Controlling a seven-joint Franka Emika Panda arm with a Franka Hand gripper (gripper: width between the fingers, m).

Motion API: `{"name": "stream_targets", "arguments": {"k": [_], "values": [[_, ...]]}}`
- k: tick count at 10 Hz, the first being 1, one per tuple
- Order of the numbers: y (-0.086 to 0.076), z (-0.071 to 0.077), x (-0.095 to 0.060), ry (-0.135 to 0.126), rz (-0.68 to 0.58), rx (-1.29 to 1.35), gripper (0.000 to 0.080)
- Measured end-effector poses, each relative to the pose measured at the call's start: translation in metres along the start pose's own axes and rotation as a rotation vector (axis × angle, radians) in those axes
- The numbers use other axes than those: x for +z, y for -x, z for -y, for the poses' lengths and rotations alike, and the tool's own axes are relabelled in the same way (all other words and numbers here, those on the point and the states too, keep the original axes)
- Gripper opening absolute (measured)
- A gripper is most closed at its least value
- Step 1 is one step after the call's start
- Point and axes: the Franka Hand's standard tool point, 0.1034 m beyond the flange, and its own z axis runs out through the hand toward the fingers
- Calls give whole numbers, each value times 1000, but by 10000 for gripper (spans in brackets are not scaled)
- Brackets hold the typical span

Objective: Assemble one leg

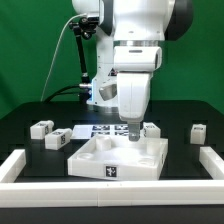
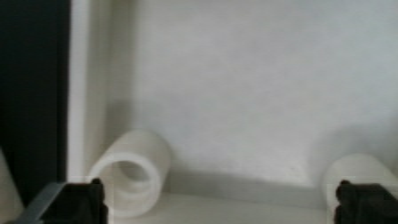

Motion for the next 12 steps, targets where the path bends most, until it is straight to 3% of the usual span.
{"name": "stream_targets", "arguments": {"k": [1,3,4,7,12], "values": [[4,27,2,-18,3,5,650],[6,57,13,-25,-6,5,650],[7,68,22,-43,-5,3,650],[6,77,39,-64,-7,3,650],[9,79,51,-67,-12,10,650]]}}
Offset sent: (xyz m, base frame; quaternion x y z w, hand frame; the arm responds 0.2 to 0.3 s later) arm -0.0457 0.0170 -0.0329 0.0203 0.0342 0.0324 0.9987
